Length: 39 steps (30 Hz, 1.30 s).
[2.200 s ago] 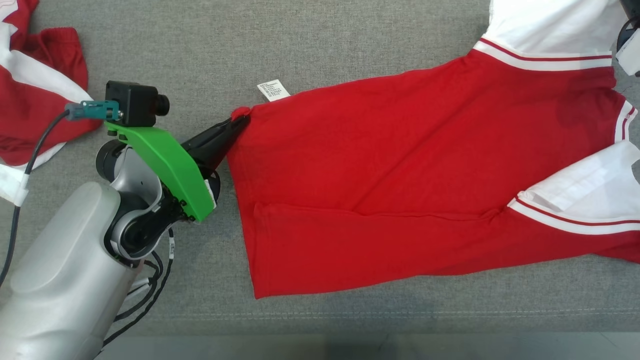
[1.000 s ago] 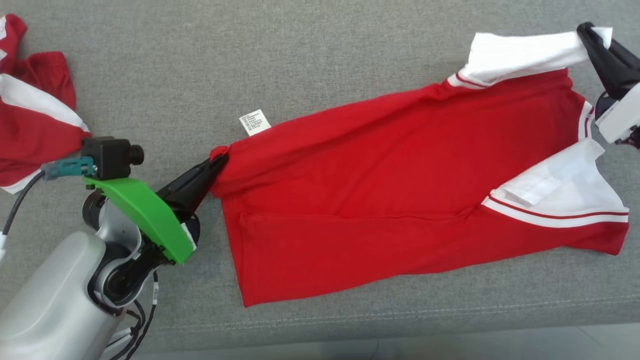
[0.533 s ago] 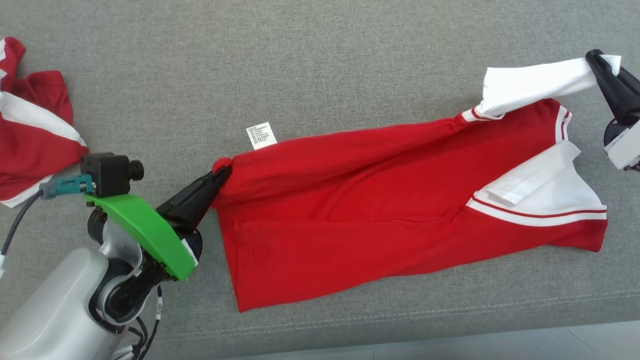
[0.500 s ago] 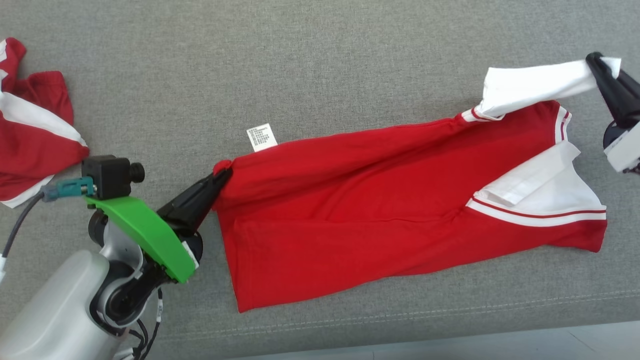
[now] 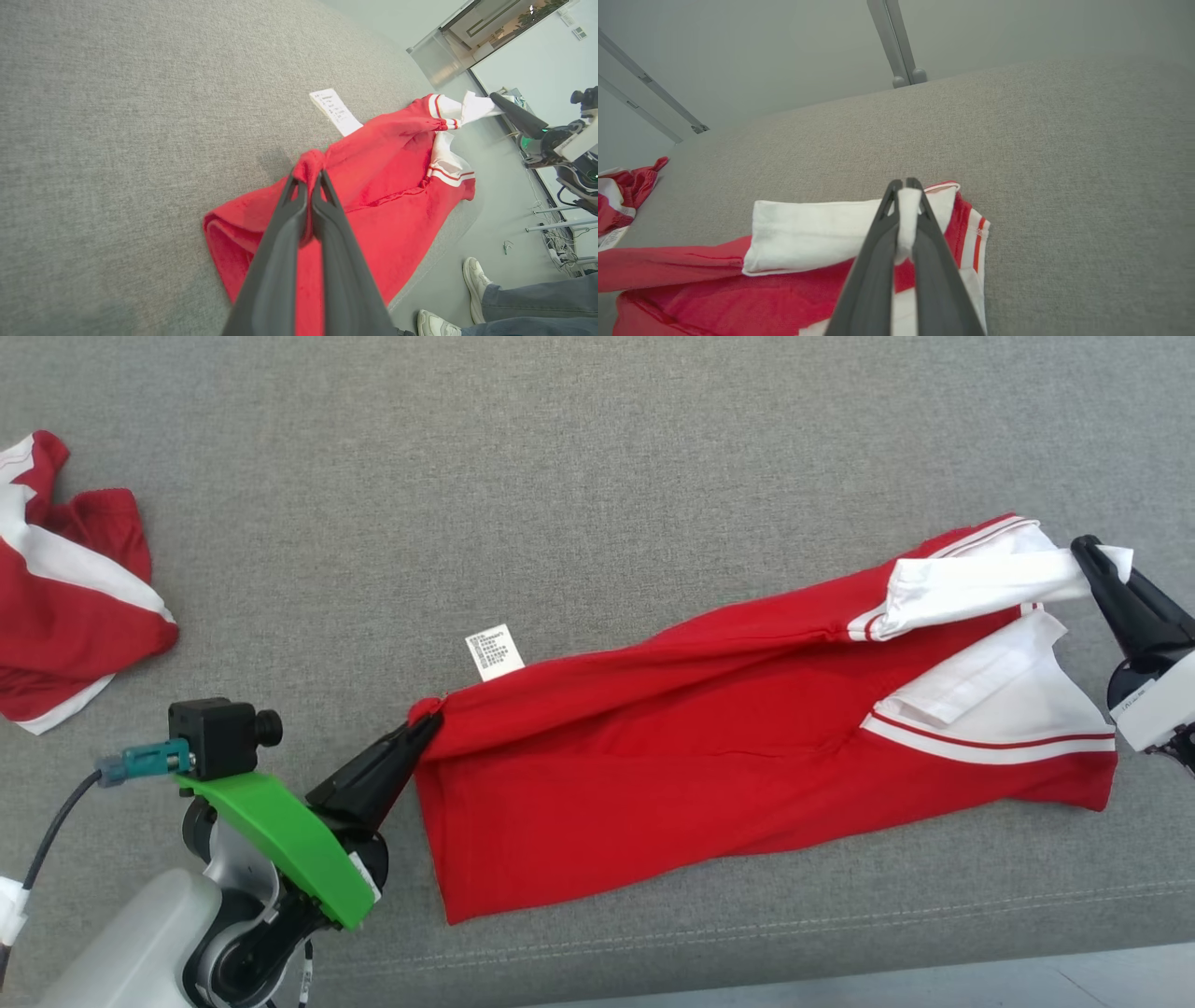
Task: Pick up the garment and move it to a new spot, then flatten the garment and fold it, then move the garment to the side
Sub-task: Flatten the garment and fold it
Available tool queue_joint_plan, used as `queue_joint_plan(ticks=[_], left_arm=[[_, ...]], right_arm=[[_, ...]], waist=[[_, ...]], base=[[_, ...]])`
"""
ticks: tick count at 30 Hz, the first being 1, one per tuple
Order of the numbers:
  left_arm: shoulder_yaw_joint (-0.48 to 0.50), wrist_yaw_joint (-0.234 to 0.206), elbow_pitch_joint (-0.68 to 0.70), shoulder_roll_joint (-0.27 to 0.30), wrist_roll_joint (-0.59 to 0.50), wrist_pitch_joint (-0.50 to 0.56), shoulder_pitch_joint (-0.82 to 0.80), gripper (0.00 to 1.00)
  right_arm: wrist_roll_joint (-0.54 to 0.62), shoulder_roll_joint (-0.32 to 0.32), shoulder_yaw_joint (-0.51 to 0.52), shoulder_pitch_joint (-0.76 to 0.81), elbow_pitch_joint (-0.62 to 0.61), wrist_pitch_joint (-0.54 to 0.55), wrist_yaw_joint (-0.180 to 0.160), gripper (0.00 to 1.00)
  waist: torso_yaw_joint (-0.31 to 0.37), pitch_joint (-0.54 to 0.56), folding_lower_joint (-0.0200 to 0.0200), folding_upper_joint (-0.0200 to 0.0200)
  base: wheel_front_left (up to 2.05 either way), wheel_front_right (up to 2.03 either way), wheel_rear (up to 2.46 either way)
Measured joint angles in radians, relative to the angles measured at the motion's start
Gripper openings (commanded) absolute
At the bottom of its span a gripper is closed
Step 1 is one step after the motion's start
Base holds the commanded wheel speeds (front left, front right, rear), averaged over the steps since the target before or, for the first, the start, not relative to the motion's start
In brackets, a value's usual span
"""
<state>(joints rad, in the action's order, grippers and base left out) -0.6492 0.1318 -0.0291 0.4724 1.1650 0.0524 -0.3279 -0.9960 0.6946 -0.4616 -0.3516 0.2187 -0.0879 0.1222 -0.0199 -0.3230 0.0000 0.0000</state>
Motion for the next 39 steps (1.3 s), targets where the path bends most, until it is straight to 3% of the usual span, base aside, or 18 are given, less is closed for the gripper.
queue_joint_plan(ticks=[17, 18, 21, 22, 23, 24, 26, 39], left_arm=[[-0.027, 0.0, 0.038, 0.007, 0.015, -0.018, 0.095, 0.0], [-0.029, 0.0, 0.037, 0.007, 0.016, -0.018, 0.098, 0.06], [-0.029, -0.002, 0.034, 0.007, 0.018, -0.018, 0.102, 0.29], [-0.03, -0.006, 0.033, 0.006, 0.022, -0.018, 0.104, 0.51], [-0.03, -0.009, 0.031, 0.006, 0.022, -0.018, 0.106, 0.68], [-0.031, -0.01, 0.029, 0.006, 0.022, -0.018, 0.108, 0.84], [-0.031, -0.017, 0.018, 0.007, 0.02, -0.018, 0.11, 1.0], [-0.087, -0.026, 0.012, 0.031, 0.028, 0.047, 0.158, 1.0]], right_arm=[[-0.04, 0.035, 0.029, 0.153, -0.053, -0.036, -0.029, 0.0], [-0.043, 0.035, 0.027, 0.161, -0.057, -0.036, -0.029, 0.04], [-0.044, 0.035, 0.015, 0.177, -0.064, -0.029, -0.036, 0.44], [-0.044, 0.036, 0.01, 0.181, -0.065, -0.024, -0.036, 0.91], [-0.044, 0.038, 0.005, 0.187, -0.068, -0.016, -0.036, 0.97], [-0.044, 0.038, 0.003, 0.193, -0.07, -0.016, -0.036, 1.0], [-0.044, 0.046, -0.006, 0.206, -0.071, 0.003, -0.042, 1.0], [-0.092, 0.086, -0.004, 0.253, -0.056, 0.075, -0.073, 1.0]], waist=[[0.015, 0.026, 0.0, 0.0], [0.014, 0.024, 0.0, 0.0], [0.012, 0.018, 0.0, 0.0], [0.011, 0.017, -0.0001, 0.0], [0.011, 0.016, 0.0, 0.0], [0.011, 0.014, 0.0, 0.0], [0.011, 0.012, 0.0, 0.0], [0.023, 0.04, 0.0, 0.0]], base=[[0.0, 0.0, 0.0], [0.0, 0.0, 0.0], [0.0, 0.0, 0.0], [0.0, 0.0, 0.0], [0.0, 0.0, 0.0], [0.0, 0.0, 0.0], [0.0, 0.0, 0.0], [0.0, 0.0, 0.0]])
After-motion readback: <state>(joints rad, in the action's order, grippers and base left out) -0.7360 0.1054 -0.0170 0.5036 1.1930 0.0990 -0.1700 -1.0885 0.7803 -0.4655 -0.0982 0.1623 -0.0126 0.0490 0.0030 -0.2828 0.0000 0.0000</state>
